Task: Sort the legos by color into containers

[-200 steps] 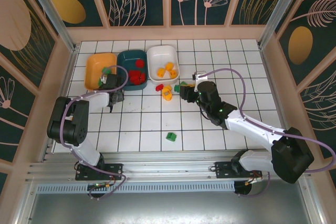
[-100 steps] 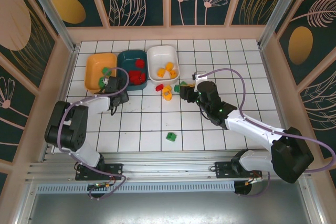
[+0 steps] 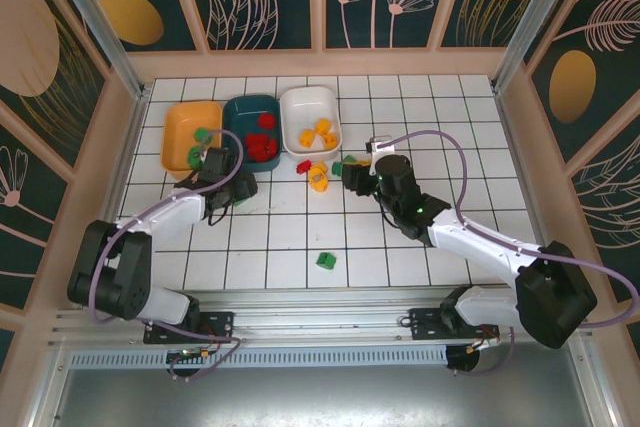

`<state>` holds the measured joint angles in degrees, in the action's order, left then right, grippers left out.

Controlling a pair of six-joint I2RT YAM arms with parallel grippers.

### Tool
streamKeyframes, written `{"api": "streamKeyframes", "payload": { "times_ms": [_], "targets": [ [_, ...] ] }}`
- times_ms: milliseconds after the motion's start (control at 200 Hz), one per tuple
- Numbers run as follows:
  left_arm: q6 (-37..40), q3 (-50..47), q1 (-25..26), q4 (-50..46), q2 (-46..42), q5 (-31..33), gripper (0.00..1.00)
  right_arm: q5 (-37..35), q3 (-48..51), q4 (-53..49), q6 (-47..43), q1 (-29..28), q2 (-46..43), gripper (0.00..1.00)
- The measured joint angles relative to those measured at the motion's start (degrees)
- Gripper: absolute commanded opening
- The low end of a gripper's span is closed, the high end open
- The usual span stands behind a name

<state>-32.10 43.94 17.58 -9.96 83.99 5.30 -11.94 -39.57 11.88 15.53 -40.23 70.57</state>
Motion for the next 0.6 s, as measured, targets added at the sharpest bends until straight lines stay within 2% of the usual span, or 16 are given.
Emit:
{"api": "streamKeyframes", "payload": {
  "times_ms": [240, 601],
  "targets": [
    [6.1, 3.2, 0.0, -0.1, 7.0, 2.8, 0.72, 0.0, 0.0, 0.0, 0.0, 0.0, 0.0, 0.63],
    [7.9, 1.8, 0.0, 5.2, 10.1, -2.5, 0.69, 0.0, 0.0, 0.0, 0.0, 0.0, 0.0, 0.63]
  ]
}}
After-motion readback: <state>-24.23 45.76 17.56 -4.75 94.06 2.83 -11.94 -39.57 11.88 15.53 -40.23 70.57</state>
